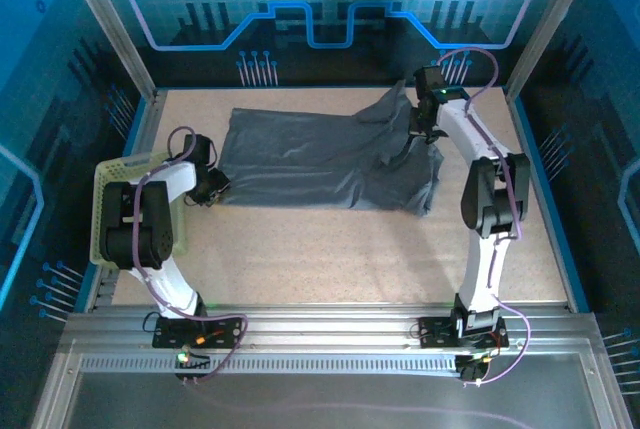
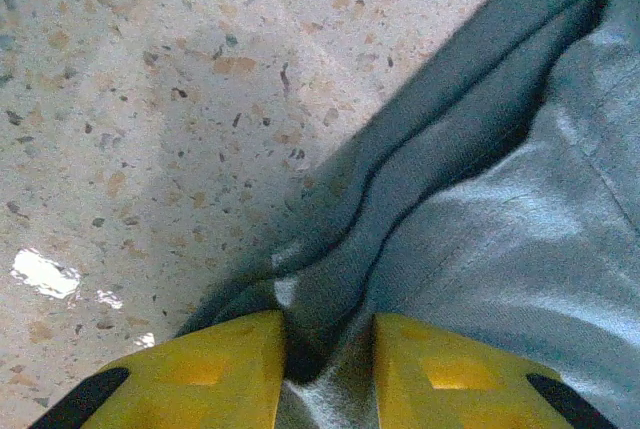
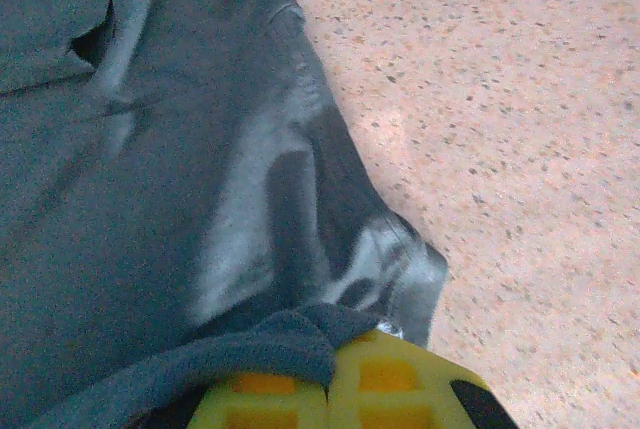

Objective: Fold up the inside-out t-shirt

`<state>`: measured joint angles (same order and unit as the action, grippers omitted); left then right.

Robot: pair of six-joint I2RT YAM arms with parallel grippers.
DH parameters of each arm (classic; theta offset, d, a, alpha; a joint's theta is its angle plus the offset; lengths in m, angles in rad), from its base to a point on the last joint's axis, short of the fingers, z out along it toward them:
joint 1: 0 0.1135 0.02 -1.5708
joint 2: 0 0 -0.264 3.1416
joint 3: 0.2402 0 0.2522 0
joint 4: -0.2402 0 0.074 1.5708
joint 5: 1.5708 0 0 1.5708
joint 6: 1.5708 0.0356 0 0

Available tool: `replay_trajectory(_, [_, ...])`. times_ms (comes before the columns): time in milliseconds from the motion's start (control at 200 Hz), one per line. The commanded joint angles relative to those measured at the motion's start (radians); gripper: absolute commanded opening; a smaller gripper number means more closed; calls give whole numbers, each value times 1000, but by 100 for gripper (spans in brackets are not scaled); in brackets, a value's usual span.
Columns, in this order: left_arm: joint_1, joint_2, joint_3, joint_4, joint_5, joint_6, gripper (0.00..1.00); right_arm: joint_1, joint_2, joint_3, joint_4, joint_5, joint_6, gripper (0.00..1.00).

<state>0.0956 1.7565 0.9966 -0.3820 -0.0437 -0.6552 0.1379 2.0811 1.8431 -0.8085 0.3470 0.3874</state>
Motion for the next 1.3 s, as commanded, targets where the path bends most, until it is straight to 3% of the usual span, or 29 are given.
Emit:
replay_trajectory(0, [21, 6, -36, -39, -7, -7, 31, -23, 98, 98, -76, -41, -12, 0])
replay_trajectory(25, [21, 6, -35, -39, -5, -6, 32, -23, 117, 122, -86, -43, -14, 1])
replay_trajectory(135, [21, 8, -30, -42, 7, -4, 32, -22, 144, 170, -120, -35, -21, 44])
replay_trajectory(170, [21, 7, -28, -43, 9, -3, 32, -23, 132, 169, -137, -29, -21, 52])
replay_trajectory(245, [21, 2, -24, -45, 14, 0, 32, -15, 54, 103, -165, 3, -2, 63])
replay_trajectory(360, [21, -7, -23, -42, 19, 0, 32, 5, -156, -163, -133, -1, 65, 67])
replay_trajectory(440, [21, -5, -18, -44, 16, 3, 33, 28, -289, -372, -98, -1, 126, 67])
replay_trajectory(565, [22, -7, -18, -43, 19, 2, 33, 76, -443, -665, 21, -106, 170, 61])
replay_trajectory(705, [21, -2, -16, -38, 30, 2, 33, 131, -524, -842, 141, -173, 199, 60])
replay_trajectory(855, [21, -2, -13, -40, 30, 0, 33, 155, -466, -860, 188, -190, 209, 52])
replay_trajectory(1120, [21, 1, -7, -48, 16, 2, 33, 134, -342, -797, 173, -44, 192, 41])
replay_trajectory(1195, [23, 7, -4, -50, 12, 0, 33, 113, -332, -788, 164, -39, 189, 34])
replay_trajectory(1295, [30, 14, -2, -56, 5, 2, 32, 86, -366, -795, 134, 6, 184, 16])
